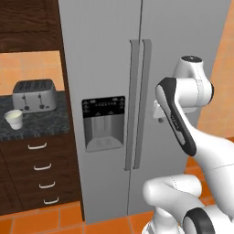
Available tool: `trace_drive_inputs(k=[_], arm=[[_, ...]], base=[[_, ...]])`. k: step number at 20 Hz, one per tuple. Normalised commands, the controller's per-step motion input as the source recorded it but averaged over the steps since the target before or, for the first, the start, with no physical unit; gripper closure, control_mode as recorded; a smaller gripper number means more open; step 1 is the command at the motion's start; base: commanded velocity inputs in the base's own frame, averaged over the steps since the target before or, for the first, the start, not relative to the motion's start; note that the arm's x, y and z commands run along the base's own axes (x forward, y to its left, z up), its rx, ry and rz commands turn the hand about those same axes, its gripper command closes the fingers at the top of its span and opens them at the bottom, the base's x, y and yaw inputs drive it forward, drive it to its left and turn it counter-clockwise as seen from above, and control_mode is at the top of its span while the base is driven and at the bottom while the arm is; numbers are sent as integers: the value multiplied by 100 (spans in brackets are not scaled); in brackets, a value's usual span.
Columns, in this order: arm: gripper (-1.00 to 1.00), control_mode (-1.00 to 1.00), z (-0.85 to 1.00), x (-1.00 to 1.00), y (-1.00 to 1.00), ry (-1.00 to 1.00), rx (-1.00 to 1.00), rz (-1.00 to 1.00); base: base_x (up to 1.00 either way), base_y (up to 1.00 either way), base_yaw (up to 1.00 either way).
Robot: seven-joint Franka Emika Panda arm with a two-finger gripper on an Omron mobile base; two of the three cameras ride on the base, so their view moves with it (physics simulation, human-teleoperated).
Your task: Grab a lemon wedge from the fridge and one ice cube from the ice bowl, and put them in the glass of lemonade.
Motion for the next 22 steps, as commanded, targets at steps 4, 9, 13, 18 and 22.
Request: trace_drive_inputs(k=[4, 9, 13, 18, 22], arm=[[-100, 100, 0, 0, 0, 0, 0, 0], [-100, 100, 0, 0, 0, 0, 0, 0], [-100, 100, 0, 0, 0, 0, 0, 0], [-100, 100, 0, 0, 0, 0, 0, 0], [-100, -100, 3, 0, 2, -2, 0, 0]], base=[[-36, 0, 0], [-37, 0, 2], [-13, 4, 1], [-8, 4, 0], [0, 0, 0]])
